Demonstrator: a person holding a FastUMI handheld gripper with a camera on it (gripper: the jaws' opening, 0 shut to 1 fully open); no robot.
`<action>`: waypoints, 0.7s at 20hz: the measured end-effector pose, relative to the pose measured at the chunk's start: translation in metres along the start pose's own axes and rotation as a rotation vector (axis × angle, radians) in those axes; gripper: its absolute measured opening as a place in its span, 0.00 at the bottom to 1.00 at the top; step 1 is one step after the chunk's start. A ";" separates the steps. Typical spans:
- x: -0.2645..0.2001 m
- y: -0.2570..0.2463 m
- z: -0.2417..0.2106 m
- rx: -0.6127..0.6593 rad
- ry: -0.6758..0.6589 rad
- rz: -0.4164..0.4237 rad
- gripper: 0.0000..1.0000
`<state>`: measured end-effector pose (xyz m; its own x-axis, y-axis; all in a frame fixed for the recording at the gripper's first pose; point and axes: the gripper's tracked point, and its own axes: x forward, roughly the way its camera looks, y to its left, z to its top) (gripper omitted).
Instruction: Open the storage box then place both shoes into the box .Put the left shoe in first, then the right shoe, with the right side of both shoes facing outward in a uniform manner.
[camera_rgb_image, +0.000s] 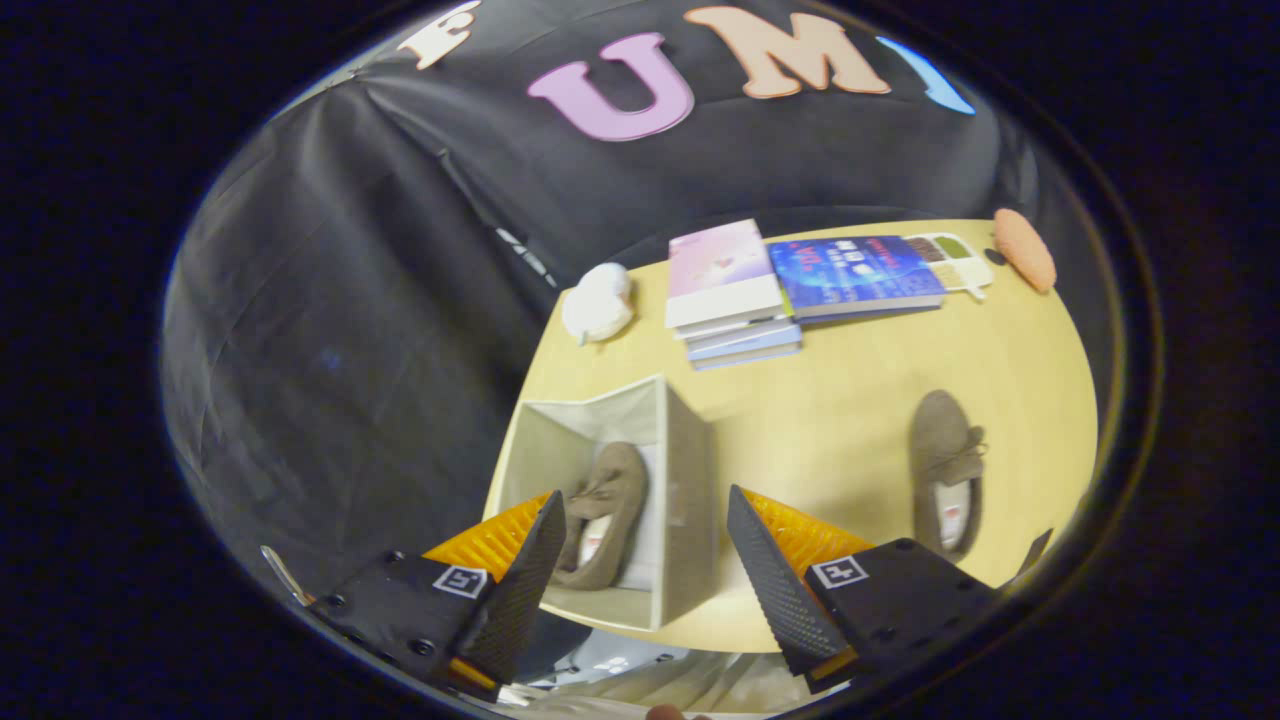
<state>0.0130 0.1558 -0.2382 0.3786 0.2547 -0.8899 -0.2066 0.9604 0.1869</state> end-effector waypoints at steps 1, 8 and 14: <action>-0.004 -0.022 0.006 0.007 -0.002 -0.030 1.00; -0.023 -0.174 0.026 0.057 0.026 -0.209 1.00; -0.007 -0.261 -0.006 0.069 0.171 -0.295 1.00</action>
<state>0.0588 -0.0978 -0.2835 0.2556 -0.0525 -0.9654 -0.0473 0.9966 -0.0667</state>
